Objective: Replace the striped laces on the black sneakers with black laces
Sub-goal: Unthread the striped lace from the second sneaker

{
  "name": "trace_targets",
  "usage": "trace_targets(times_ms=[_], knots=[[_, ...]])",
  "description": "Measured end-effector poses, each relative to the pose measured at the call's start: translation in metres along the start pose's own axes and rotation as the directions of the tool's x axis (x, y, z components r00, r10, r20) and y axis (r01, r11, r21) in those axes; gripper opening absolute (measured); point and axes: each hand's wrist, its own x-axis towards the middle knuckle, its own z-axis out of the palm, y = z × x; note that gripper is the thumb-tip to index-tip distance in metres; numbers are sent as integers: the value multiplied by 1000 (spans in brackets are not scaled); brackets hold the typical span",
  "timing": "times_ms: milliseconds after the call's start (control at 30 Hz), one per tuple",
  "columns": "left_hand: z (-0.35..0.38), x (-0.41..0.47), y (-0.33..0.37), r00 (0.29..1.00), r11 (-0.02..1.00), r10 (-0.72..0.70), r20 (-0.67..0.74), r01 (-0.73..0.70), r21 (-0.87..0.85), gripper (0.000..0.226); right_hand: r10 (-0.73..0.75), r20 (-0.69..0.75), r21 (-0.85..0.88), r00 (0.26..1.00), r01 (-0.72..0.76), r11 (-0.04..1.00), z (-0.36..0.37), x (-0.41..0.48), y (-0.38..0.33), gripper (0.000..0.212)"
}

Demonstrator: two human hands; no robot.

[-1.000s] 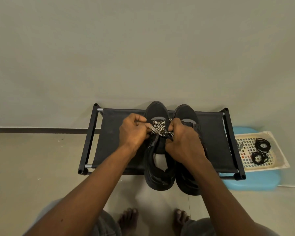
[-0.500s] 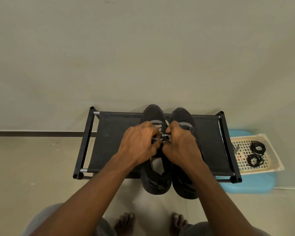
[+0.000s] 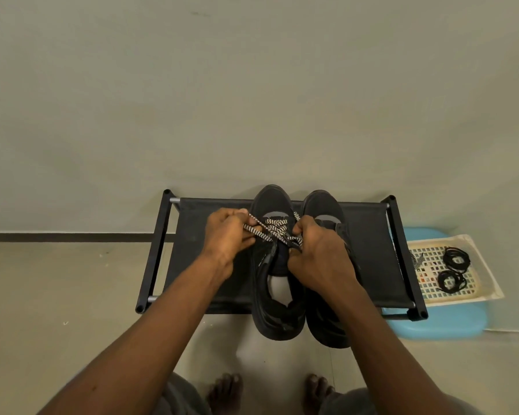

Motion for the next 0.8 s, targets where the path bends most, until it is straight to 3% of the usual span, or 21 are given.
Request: trace_targets(times_ms=[67,167,267,367,500,667,800], knots=[[-1,1,-5,981,958,192,0,-188,218,8,18,-3,15,1000,-18,1000,0,1,1,33],[-2,-6,-6,825,627,506,250,-551,550,33,38,-17,34,999,-37,999,-1,1,1,30],[2,-11,-7,689,346,527,497,-708,615,46,41,-14,31,999,-41,999,-2,0,0,27],[7,-9,-16,693,115,434,575,-676,728,36,41,3,39,999,-41,998,-2,2,2,28],[10,-9,-20,675,87,490,552,-668,739,9,44,8,48,999,-44,998,-2,2,3,28],[14,-12,-21,648,-60,493,580,-640,766,17,41,-2,43,999,-40,998,-2,2,4,27],[15,-13,-21,627,-22,523,577,-667,745,12,44,1,39,999,-44,998,-1,1,3,29]])
